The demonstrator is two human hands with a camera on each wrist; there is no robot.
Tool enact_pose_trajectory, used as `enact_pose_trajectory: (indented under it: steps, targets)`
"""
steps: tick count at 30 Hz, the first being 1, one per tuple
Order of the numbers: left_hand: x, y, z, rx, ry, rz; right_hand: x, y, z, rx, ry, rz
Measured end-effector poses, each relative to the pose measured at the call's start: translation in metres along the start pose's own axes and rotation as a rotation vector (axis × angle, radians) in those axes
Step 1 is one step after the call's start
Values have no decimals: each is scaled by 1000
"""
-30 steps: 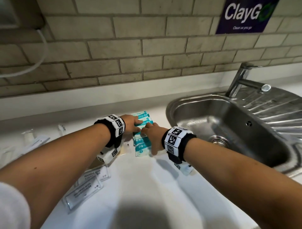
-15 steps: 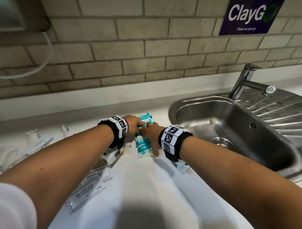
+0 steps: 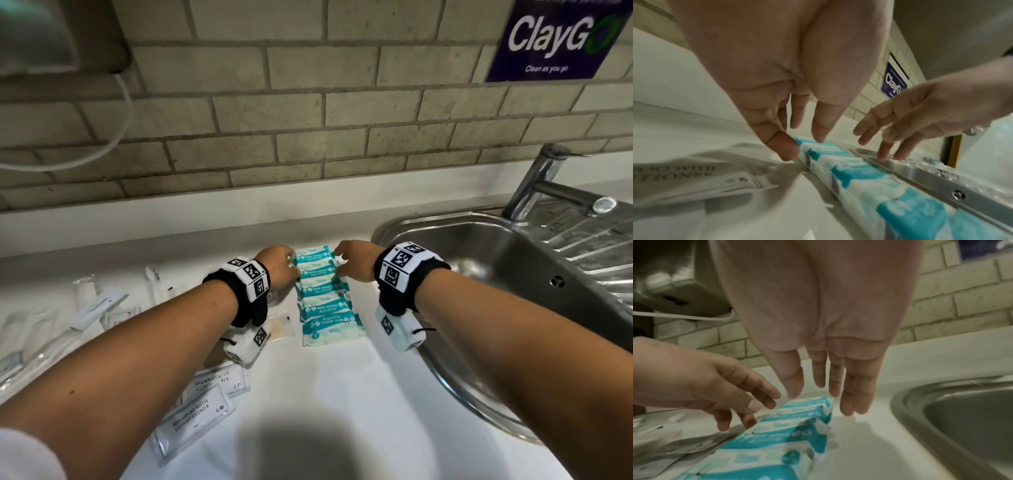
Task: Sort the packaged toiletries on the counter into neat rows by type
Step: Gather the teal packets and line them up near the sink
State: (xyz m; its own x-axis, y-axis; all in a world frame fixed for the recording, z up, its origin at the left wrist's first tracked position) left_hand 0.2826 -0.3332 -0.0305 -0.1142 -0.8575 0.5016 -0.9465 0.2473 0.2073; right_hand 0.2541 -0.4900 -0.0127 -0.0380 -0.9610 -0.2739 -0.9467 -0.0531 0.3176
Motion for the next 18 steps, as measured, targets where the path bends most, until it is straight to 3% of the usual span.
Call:
enact_pose_trajectory:
  steps: [7,12,18]
  targets:
    - [-5,-3,16,-167,416,-212,6,-24,15,-59,-170,117]
    - [3,-3,16,-143,402,-178,-1,-40,22,-131,-93,105]
    - [-2,-7,16,-111,359,-141,-5,-33,18,-109,-7,71]
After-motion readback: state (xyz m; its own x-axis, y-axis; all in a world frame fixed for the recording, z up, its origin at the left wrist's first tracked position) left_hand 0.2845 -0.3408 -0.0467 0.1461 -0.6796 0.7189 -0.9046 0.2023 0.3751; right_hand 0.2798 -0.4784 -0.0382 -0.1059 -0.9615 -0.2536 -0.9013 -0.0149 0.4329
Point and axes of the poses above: each hand's wrist, its own y-axis away from the middle knuckle, its own z-axis out of the palm, x = y × z, the point moved 7 cm from there along -y, towards the middle knuckle, and after that the axes turned 1 degree about y, right-handed, at the moved point
